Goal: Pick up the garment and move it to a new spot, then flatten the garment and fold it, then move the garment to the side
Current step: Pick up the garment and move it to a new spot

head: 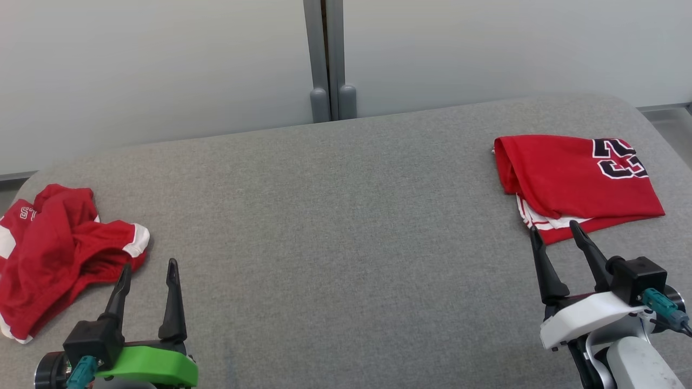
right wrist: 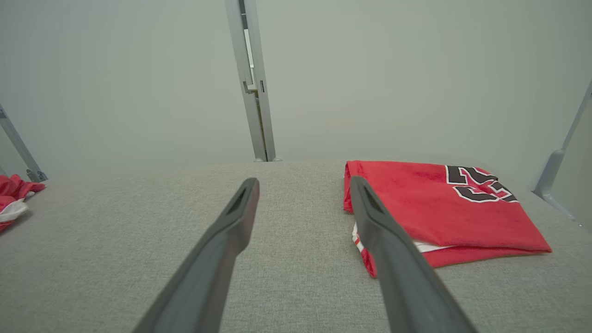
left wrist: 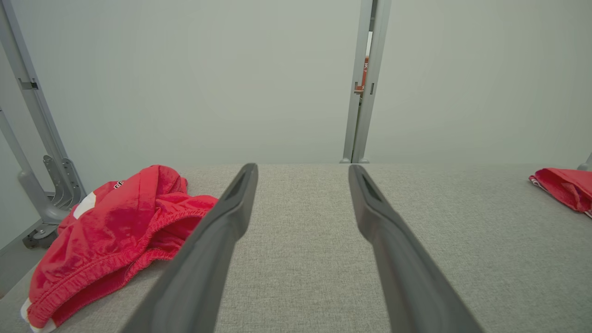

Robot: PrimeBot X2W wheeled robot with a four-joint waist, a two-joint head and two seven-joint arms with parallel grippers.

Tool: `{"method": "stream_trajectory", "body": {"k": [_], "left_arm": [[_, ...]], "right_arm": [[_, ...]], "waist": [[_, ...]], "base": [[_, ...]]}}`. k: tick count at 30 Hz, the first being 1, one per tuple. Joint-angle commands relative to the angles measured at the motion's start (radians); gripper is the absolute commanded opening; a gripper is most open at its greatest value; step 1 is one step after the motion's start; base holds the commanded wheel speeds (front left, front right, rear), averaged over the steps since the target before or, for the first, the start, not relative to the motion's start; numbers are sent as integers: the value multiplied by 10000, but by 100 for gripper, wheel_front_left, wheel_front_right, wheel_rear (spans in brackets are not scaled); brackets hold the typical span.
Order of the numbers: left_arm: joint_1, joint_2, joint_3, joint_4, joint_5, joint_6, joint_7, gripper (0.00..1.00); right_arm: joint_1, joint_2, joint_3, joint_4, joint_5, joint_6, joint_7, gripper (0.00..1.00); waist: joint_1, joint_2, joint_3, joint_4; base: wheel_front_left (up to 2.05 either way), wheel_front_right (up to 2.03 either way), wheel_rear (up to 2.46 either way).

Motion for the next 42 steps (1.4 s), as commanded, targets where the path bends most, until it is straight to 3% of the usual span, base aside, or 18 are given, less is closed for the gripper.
{"method": "stream_trajectory", "body": {"k": [1,22,42], "left_arm": [[126,-59,70,-21,105,-49,7,100],[-89,-369,565,226,502,-254,8,100],[-147,-432,1157,410,678,-25,9,100]], "right_arm": [[59,15,-34,-44,-93,-14,-25,100],[-164,144,343,-44,-136,-14,-25,100],[-429,511,1408,186,553,-14,-27,100]], "waist": [[1,0,21,7],[1,0,21,418],[1,0,38,3426]], "base": [[0,0,0],[0,0,0],[0,0,0]]}}
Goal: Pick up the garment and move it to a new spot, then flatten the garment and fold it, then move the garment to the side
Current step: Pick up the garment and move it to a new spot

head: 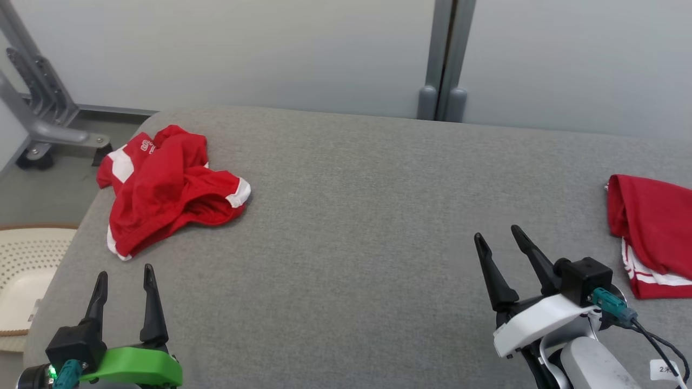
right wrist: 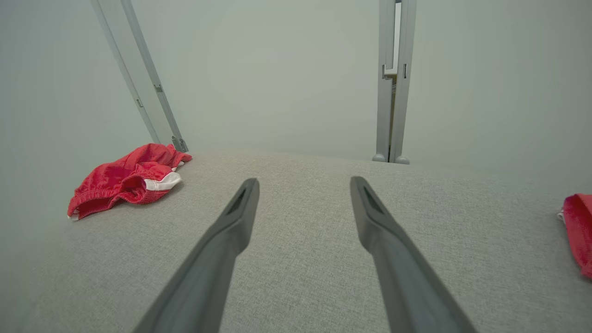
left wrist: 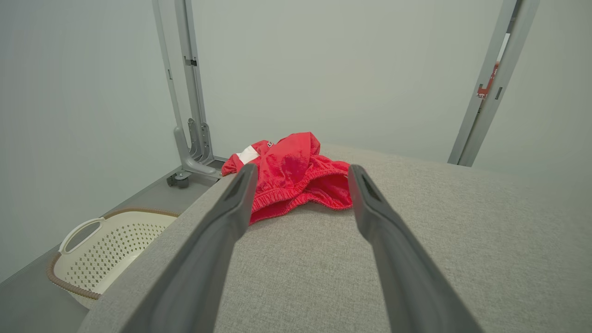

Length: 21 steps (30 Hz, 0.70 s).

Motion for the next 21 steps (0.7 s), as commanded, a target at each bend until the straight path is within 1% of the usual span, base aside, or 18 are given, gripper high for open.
{"method": "stream_trajectory", "body": {"k": [1,5,11,14,18,21], "left_arm": [[-16,14,54,7,53,9,7,100],[74,5,153,54,-4,-4,5,100],[129,0,212,108,-24,-57,7,100],[115,3,210,179,-48,-83,7,100],[35,138,293,297,-167,-130,5,100],[-274,345,276,191,-251,-176,7,100]], "right_arm": [[-86,32,51,34,92,-14,-25,100],[-106,108,176,73,204,-14,-24,100],[-168,210,292,106,236,-15,-24,100],[-218,204,359,113,243,-15,-24,100],[-264,124,479,129,297,-15,-24,100],[-269,117,510,125,363,-15,-24,100]], "waist": [[0,0,-8,850],[0,0,-19,1323],[0,0,-20,1631],[0,0,-1,1625],[0,0,63,1442],[0,0,118,1231]], "base": [[0,0,0],[0,0,0],[0,0,0],[0,0,0],[0,0,0],[0,0,0]]}}
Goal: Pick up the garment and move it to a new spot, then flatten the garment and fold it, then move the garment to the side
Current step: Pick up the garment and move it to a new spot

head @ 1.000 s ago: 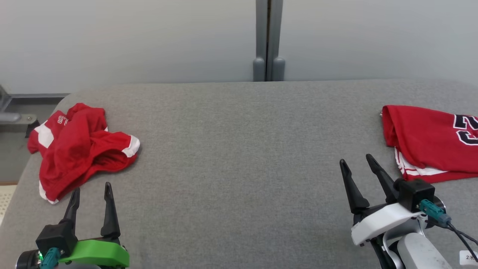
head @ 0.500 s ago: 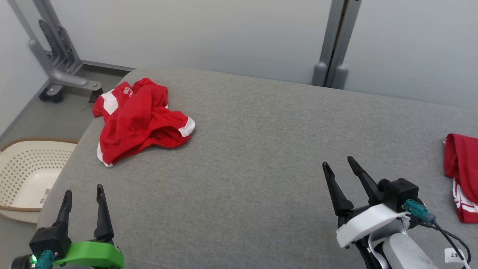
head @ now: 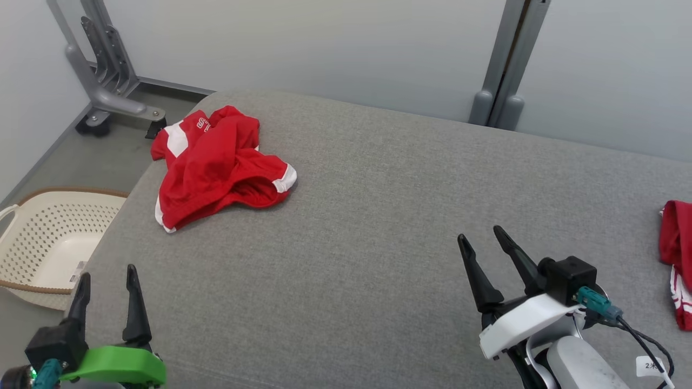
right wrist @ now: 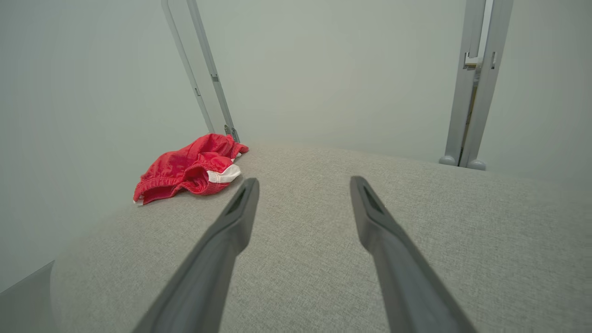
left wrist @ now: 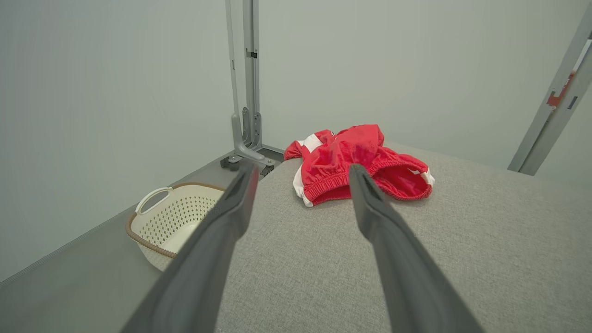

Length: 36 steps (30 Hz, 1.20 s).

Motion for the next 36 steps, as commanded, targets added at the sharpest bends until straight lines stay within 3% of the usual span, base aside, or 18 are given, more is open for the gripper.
{"method": "stream_trajectory", "body": {"k": [1,7,18,29,36], "left_arm": [[-317,172,-57,-90,25,-27,5,100],[-1087,799,-210,-616,-125,-89,568,100],[-3109,2550,1,-524,-1185,-155,3505,100],[-4988,3916,345,2685,-2665,-179,5913,100],[-5421,4788,992,4910,-3207,-9,6524,100]], "right_arm": [[-73,-55,8,25,78,-15,-24,100],[-86,-123,14,35,57,-15,-24,100],[-536,-140,195,-216,121,-13,-24,100],[-1190,-70,36,-465,19,-15,-24,100],[-1547,54,7,-586,-4,-13,-24,100]], "waist": [[0,0,71,-212],[0,0,219,-756],[0,0,1005,-2429],[0,0,2290,-3975],[0,0,3087,-4856]], "base": [[0,0,0],[0,0,0],[0,0,0],[0,0,0],[0,0,0]]}}
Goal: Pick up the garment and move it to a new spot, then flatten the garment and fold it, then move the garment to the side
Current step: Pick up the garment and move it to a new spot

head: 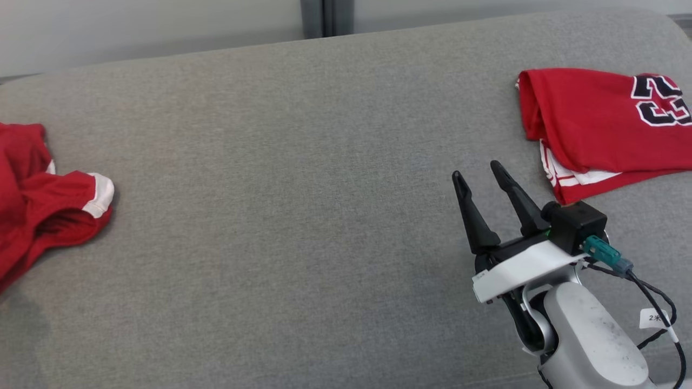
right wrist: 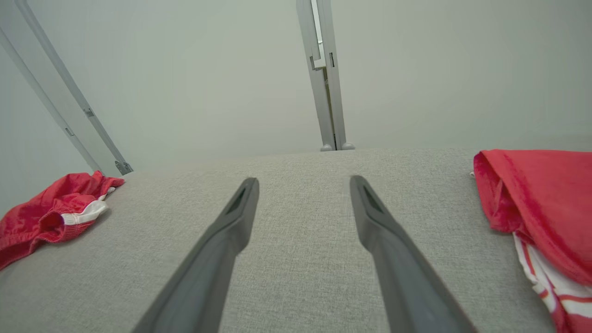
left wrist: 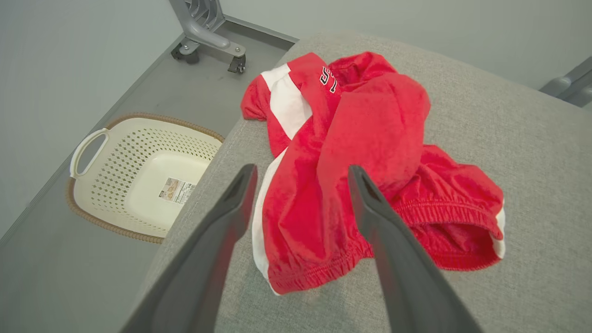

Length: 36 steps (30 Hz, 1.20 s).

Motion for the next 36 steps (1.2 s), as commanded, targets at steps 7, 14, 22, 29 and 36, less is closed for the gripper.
{"method": "stream_trajectory", "body": {"k": [7,14,22,29,36], "left_arm": [[-284,282,559,1670,-673,37,155,100],[-542,30,246,2255,-1016,-83,620,100],[-620,-165,-338,2467,-1242,-138,1309,0],[-459,383,-1293,1700,-1077,-135,1024,0],[-685,531,-2700,23,-1443,-137,658,0]], "right_arm": [[-234,76,-104,-119,-75,-13,-24,100],[-303,9,-6,-40,-89,-15,-24,100],[-393,-67,161,97,-7,-13,-24,100],[-54,-34,211,315,137,-13,-24,100],[385,-21,230,517,322,-13,-24,100]], "waist": [[0,0,1267,-1278],[0,0,1283,-1226],[0,0,1222,-1082],[0,0,388,-895],[0,0,-786,-660]], "base": [[0,0,0],[0,0,0],[0,0,0],[0,0,0],[0,0,0]]}}
